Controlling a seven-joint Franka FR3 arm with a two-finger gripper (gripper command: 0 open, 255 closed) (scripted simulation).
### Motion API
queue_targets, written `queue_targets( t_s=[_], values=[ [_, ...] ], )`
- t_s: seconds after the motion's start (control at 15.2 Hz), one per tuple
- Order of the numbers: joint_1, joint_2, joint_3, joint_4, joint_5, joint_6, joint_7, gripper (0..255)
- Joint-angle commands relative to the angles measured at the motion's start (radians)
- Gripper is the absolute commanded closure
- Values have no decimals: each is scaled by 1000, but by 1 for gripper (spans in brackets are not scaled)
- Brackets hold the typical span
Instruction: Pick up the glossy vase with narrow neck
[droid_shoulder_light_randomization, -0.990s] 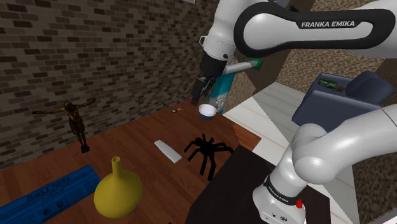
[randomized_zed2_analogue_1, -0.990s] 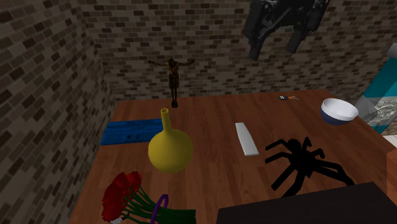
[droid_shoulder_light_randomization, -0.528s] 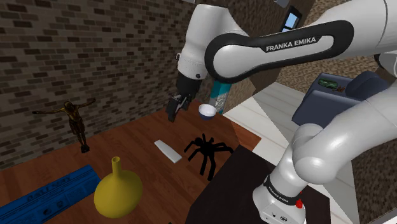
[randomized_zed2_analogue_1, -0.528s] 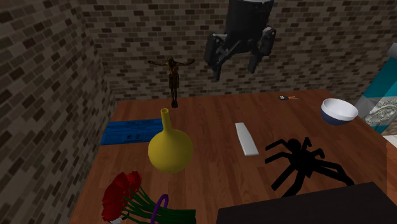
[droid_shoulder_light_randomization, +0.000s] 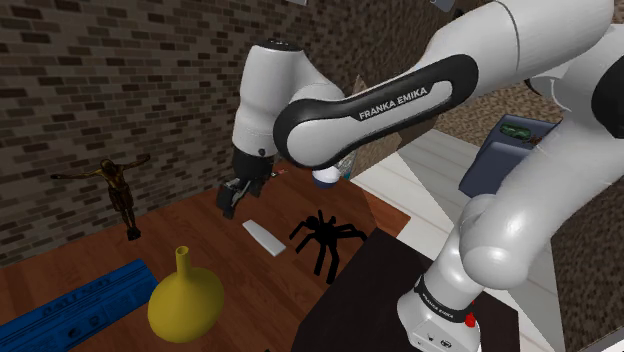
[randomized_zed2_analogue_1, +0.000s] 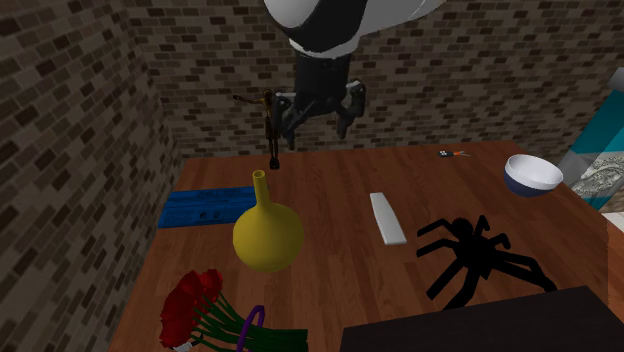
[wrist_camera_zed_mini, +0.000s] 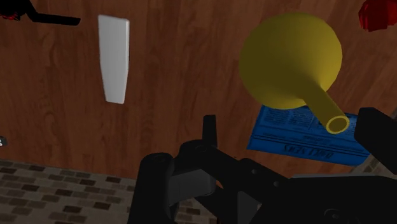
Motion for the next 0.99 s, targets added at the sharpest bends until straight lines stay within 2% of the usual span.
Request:
queue_targets(
  t_s=[0.0,0.26,0.59,0.66,0.92],
  values=[
    [3,87,26,44,-54,35,66,0],
    [32,252,44,143,-174,75,188,0],
    [111,456,20,298,-311,91,318,0],
    [127,489,13,327,-329,91,335,0],
    [139,523,-4,317,-355,131,354,0]
  ],
)
